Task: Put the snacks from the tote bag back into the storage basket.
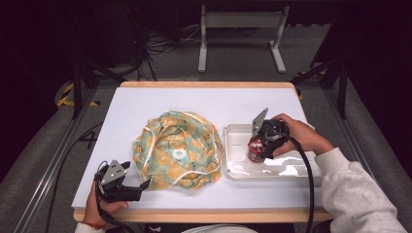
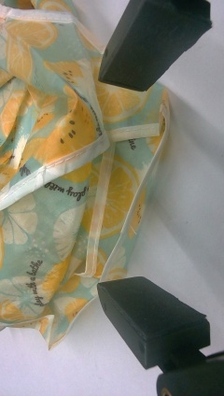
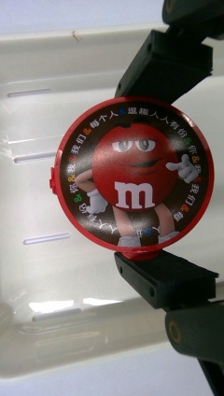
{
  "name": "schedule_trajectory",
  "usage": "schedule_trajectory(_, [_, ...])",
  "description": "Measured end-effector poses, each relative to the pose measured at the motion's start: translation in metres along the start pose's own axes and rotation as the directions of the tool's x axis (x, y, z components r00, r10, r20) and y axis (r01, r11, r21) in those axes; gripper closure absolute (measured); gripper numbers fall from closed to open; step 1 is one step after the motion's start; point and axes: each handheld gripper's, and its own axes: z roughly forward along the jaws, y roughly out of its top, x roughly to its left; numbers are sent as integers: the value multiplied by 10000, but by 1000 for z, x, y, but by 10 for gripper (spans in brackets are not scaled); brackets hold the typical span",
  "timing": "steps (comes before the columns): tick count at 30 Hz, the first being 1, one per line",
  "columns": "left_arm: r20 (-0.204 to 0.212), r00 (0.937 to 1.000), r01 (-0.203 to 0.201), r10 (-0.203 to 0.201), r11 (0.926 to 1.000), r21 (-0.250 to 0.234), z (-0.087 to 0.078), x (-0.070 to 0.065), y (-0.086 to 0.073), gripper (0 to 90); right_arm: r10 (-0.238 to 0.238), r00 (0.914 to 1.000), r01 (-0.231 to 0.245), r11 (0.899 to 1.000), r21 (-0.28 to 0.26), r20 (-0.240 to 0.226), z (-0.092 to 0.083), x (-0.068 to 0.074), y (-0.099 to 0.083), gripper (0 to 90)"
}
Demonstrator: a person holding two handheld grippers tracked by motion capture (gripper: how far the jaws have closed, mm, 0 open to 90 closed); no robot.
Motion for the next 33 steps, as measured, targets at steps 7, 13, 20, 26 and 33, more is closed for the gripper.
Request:
schedule_trajectory(7, [1, 10000, -26, 26, 10000, 21, 0, 0, 0, 38, 135, 9999, -135, 9999, 57, 43, 2, -1, -2, 234])
schedule_trajectory(13, [31, 10000, -8, 8, 10000, 55, 0, 0, 0, 38, 182, 9998, -182, 9998, 27, 79, 3, -1, -2, 233])
schedule_trajectory(20, [11, 10000, -29, 28, 10000, 36, 0, 0, 0, 38, 247, 9997, -246, 9997, -58, 82, 3, -2, -3, 232])
schedule_trajectory(26, [24, 10000, 2, -2, 10000, 29, 1, 0, 0, 38, 261, 9996, -260, 9997, -34, 143, 3, -1, -3, 231])
schedule_trajectory(33, [52, 10000, 2, -2, 10000, 24, 1, 0, 0, 38, 208, 9994, -206, 9998, -74, 280, 2, -1, -3, 231])
